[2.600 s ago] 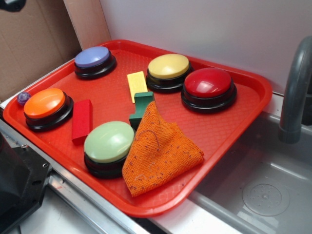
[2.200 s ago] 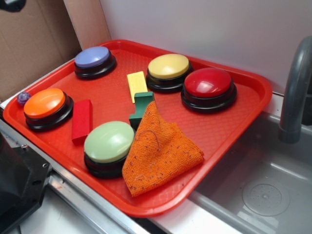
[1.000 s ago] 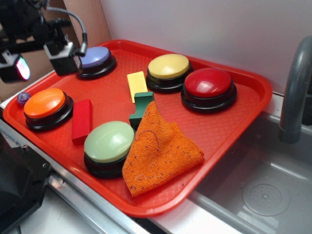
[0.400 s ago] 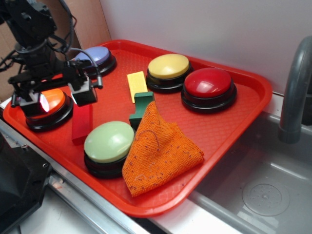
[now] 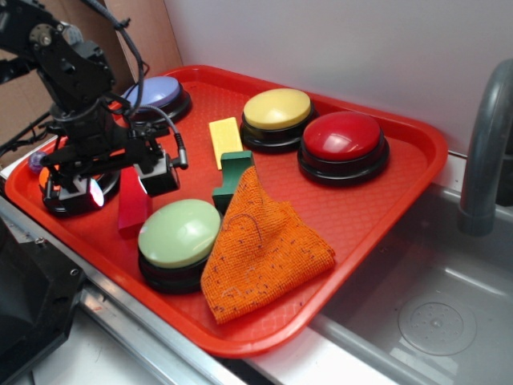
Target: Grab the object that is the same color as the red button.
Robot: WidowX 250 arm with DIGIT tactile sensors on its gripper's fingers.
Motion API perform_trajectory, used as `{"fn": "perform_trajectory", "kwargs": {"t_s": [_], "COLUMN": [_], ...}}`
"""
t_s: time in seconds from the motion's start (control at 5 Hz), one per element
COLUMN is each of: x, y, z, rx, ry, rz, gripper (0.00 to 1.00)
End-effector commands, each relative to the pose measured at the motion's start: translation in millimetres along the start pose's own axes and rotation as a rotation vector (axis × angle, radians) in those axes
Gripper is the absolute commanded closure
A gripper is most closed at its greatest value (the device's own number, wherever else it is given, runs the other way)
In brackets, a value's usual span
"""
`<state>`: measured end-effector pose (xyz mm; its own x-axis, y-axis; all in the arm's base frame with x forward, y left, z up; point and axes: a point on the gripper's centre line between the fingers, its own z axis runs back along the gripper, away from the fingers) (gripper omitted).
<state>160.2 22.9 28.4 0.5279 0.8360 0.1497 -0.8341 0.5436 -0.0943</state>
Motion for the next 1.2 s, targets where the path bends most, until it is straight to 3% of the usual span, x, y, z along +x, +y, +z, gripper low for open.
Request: {"fn": "perform_trajectory", "kwargs": {"t_s": [0.0, 0.2, 0.4, 0.6, 0.8, 1.0], "x": [5, 8, 11, 12, 17, 27], "y": [1, 3, 3, 1, -3, -11], "z": [-10, -16, -12, 0, 14, 39], "rx": [-0.015, -0.024, -0.007, -0.017, -0.029, 0.004], "ry": [-0.013, 0.003, -0.015, -0.068, -0.074, -0.049], "rz": [0.003, 0.011, -0.002, 0.003, -0.036, -0.184], "gripper": [0.00, 0.00, 1.00, 1.00, 1.00, 1.00]}}
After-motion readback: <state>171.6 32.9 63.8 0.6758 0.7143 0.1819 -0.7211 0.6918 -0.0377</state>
